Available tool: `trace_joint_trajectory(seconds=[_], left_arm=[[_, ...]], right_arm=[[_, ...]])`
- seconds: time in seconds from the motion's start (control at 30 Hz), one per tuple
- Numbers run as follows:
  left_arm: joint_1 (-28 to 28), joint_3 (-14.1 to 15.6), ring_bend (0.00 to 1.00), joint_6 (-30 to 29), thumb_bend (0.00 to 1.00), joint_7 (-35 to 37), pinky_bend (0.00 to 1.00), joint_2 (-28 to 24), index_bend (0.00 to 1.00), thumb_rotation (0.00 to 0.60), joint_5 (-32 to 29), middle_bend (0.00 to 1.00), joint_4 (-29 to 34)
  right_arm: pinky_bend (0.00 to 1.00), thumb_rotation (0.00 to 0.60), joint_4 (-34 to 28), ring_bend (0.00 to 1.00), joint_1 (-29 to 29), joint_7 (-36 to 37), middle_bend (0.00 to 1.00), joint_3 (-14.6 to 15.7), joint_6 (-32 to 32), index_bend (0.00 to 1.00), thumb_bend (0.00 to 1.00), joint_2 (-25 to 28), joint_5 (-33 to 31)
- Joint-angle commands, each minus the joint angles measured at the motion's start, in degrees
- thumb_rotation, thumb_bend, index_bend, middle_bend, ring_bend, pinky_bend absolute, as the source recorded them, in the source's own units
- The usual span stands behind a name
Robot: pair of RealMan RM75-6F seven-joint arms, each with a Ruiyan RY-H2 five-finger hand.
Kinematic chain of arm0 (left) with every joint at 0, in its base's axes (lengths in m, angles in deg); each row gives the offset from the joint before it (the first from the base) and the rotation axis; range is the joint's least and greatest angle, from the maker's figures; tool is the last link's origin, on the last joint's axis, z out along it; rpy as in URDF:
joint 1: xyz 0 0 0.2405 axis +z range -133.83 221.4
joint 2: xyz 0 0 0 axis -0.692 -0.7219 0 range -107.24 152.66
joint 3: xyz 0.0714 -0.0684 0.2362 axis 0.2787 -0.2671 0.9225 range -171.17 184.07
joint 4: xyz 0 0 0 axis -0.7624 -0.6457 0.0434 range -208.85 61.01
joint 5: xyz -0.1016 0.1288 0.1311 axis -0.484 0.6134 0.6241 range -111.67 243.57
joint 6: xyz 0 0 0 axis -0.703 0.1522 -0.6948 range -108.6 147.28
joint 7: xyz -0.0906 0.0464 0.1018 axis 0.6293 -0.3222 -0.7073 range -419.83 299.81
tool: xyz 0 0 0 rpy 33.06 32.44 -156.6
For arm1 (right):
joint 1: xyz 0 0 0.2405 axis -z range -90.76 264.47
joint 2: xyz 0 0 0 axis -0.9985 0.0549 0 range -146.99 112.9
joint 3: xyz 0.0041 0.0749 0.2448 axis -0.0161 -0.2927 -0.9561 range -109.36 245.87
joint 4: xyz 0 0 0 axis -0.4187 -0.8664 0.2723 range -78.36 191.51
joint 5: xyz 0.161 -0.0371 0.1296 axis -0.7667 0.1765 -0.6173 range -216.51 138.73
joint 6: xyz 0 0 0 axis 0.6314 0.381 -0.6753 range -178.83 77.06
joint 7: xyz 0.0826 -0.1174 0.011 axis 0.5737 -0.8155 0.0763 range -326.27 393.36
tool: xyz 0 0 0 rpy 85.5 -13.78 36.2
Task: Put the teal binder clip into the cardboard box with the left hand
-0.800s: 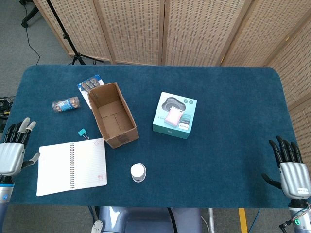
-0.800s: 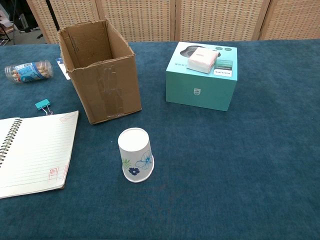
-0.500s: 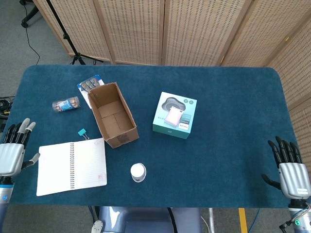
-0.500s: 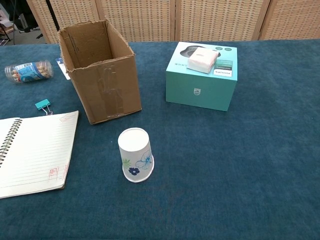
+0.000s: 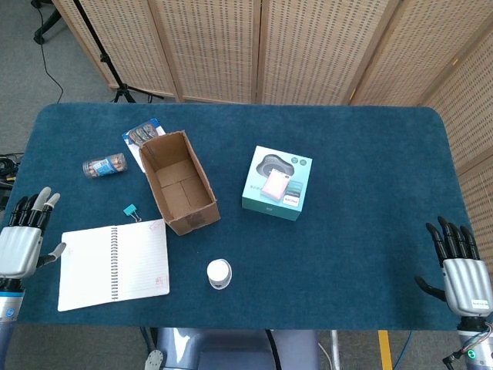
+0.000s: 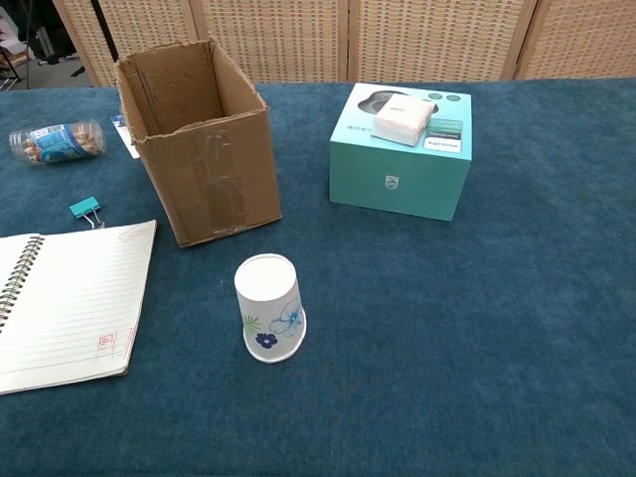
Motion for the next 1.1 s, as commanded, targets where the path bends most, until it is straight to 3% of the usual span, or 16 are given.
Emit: trace_joint_trajectory(seconds=[0.03,0.57,0.9,1.1], left_arm=[[0.0,0.08,0.0,0.02,0.21,-0.23,0.0,0.04,0.0,0.6,0.05,0.0,0.07],[-0.71,0.11,0.0,1.47,0.21,1.73,0.0,-0.76,0.0,0.6,0.0,0.0,0.74],[-4.8,-1.77,0.0,10.31,0.22,1.86,0.0,-2.61,0.01,0.6,-4.28,0.0,2.29],[-7.59,-2.79,0.0,15.38,0.22,-0.73,0.0,-2.99,0.12,0.6,-6.84,0.0,3.74]], right_arm=[[0.0,0.6,0.11,0.0,-0.07,-0.1,0.0,0.16,0.23,0.0,0.16,-0.01,0.16],[0.0,0.6,0.02,0.0,-0.26,-0.96,0.0,0.36,0.55,0.0,0.16,-0.31,0.4],[0.0,0.6,-0.12,0.0,-0.5,-2.3,0.0,0.67,0.8,0.0,0.16,-0.76,1.01],[0.0,0.6,-0.13,0.0,-0.49,-2.3,0.0,0.82,0.84,0.0,0.16,-0.78,1.16]])
